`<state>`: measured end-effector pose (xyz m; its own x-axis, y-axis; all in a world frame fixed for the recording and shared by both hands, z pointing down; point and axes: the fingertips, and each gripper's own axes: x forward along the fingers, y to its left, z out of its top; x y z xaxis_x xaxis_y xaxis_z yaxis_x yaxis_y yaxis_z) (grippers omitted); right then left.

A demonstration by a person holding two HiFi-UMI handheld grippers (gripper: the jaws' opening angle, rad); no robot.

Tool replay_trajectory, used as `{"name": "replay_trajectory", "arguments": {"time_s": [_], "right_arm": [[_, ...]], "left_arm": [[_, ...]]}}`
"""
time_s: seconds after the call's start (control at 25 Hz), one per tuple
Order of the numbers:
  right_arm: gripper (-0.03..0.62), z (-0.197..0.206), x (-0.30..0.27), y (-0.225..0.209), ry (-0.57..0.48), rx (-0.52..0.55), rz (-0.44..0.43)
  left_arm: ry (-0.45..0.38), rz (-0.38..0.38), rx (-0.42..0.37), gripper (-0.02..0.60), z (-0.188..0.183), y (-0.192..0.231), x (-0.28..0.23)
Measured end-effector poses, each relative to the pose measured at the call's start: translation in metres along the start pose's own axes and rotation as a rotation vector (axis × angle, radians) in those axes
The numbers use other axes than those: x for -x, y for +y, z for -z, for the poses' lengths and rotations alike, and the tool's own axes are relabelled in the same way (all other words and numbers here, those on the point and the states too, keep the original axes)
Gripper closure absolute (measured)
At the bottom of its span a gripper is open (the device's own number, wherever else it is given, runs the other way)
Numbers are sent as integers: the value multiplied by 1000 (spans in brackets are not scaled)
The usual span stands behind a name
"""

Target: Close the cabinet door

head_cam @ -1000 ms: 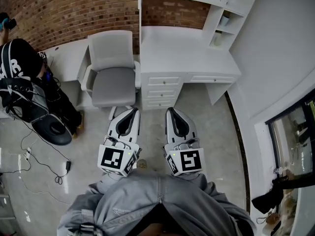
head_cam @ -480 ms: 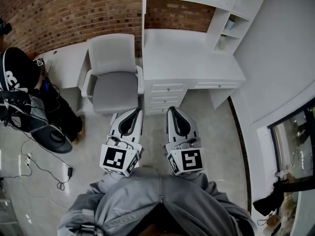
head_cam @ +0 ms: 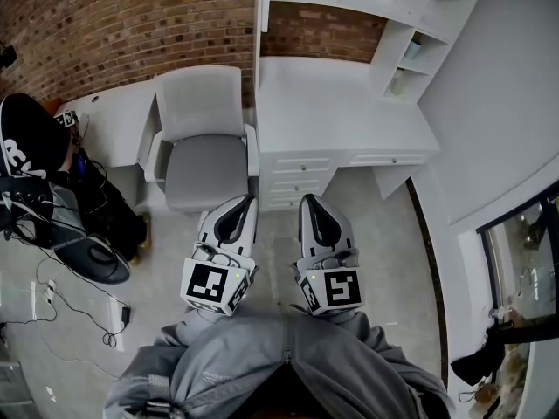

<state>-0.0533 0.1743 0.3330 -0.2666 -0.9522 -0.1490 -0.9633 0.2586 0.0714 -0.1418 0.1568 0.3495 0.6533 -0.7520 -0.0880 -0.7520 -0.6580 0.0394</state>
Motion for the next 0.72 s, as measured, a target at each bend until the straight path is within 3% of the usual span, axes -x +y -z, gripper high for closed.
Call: {"name": "replay_trajectory", "arguments": {"time_s": [0.72], "right_arm": [[568,15,-34,-22,3,1,-13]], "left_arm": [[5,-10,28,578,17,18,-39]]}}
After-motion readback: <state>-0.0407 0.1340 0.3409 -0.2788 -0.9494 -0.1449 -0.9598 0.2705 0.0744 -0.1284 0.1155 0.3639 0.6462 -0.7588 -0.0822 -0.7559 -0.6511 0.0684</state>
